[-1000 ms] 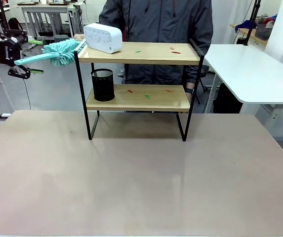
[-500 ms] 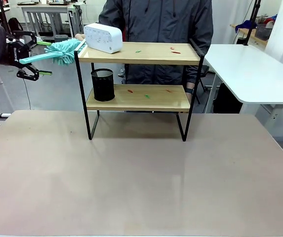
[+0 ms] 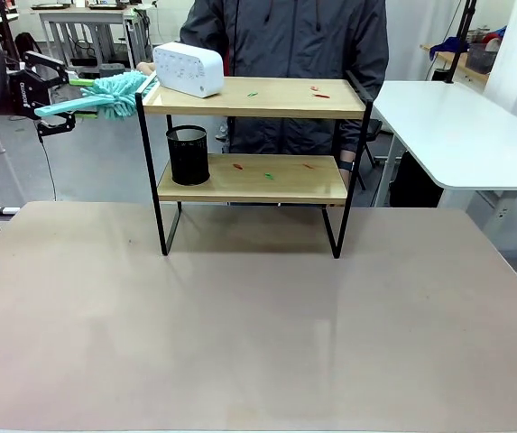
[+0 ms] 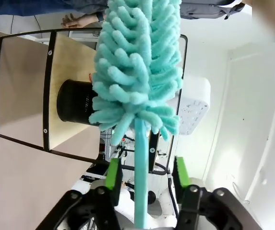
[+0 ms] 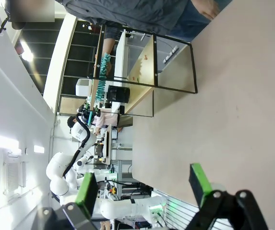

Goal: Clean the shelf.
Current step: Pick up the Duster from the human.

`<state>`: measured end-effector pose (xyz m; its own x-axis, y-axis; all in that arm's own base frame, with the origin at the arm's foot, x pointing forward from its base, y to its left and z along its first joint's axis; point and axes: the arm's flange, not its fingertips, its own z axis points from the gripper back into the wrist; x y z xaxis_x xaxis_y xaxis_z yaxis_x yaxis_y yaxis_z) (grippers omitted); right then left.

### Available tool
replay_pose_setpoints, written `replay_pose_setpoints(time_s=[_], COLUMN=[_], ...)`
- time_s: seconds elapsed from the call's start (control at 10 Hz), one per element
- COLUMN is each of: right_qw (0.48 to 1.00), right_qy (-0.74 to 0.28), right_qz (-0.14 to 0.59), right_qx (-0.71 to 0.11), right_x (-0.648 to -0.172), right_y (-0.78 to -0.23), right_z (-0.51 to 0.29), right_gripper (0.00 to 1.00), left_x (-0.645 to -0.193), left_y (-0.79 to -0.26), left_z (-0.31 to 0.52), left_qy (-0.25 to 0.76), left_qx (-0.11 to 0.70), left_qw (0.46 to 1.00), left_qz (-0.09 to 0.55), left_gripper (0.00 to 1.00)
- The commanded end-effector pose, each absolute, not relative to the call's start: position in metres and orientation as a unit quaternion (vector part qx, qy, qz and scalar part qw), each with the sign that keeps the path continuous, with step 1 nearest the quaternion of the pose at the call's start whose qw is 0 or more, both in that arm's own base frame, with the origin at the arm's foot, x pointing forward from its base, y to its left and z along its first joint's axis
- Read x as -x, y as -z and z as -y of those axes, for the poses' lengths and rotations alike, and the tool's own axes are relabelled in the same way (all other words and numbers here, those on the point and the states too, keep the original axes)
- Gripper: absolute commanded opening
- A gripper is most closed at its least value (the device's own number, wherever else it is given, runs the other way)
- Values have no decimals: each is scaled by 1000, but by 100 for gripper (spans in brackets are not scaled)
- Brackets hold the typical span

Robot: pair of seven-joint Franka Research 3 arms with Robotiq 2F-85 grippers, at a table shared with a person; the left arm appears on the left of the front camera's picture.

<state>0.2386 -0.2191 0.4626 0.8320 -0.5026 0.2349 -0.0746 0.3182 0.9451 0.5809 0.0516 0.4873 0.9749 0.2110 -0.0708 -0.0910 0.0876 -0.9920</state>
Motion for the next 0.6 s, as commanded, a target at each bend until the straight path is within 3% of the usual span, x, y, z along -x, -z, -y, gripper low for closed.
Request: replay_pose_setpoints(time_s=[0.0,0.1,0.5], right_qw=[765,765,765], right_qy=[130,130,130], right_qz=[269,269,269], right_qx=[-571,-571,-571], right_x=[-242,-242,-242], right_y=[-465,-465,-465], right_z=[220,220,220], right_gripper=[100,100,100], left_x=[-571,-570,-567], left_y=[-485,-486,-485], left_z=[-49,-49,-50], left_qy=[-98,-97,-91], left_qx=[680,681,683], left_qw=[725,724,723], left_qz=[52,53,52], left_gripper=[14,0,0])
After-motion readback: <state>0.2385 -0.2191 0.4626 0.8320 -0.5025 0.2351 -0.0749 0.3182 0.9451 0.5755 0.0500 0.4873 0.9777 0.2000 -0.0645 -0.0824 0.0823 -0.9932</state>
